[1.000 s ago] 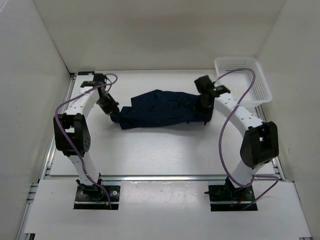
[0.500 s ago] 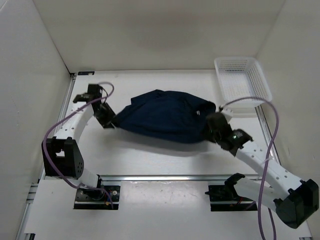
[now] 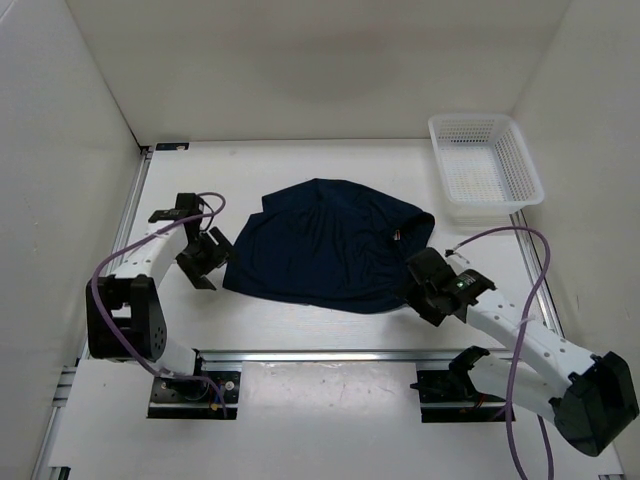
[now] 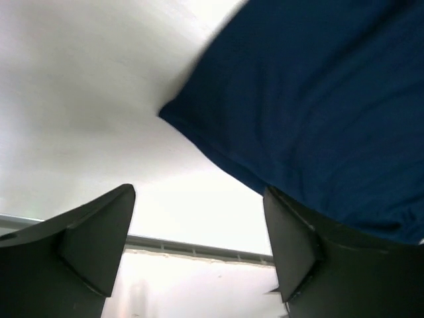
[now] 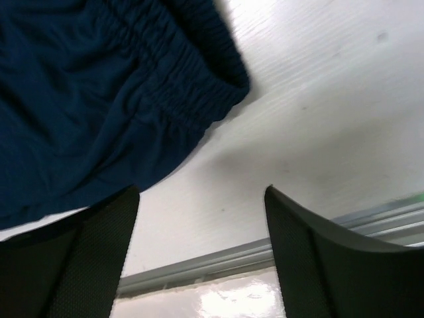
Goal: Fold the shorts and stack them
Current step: Flatten the shorts out
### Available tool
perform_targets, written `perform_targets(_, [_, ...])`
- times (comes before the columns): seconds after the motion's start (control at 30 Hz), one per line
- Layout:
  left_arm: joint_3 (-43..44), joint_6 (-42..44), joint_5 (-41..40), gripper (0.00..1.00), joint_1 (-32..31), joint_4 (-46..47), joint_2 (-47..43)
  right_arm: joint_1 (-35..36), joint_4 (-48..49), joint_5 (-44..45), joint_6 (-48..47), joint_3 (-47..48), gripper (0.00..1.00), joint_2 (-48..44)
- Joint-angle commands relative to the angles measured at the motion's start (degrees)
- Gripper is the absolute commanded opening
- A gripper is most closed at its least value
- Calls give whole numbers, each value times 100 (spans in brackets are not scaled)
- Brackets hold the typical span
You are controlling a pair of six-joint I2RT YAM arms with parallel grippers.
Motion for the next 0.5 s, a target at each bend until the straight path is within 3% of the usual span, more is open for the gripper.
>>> perform_targets(0.0, [-345,-99,127,91,115,390,95,-85,703,-734,268,-165,82,212])
perform_targets(0.13, [-407,-151,295,96,115,593,404,-541,979,-1130,119,-219,85,371])
perform_targets(0.3, [-205,-152,190,93,115,769,956,-1225,1357,-1596,-92,-281,85,554])
perform_targets(0.43, [-153,-204,189,68,0,892,1282,-1447,1524,-1781,-233,-219,81,967])
perform_targets(0.47, [-153,-257,189,48,-52,892,1283,-1447,1585,-1781,-233,-80,80,1151])
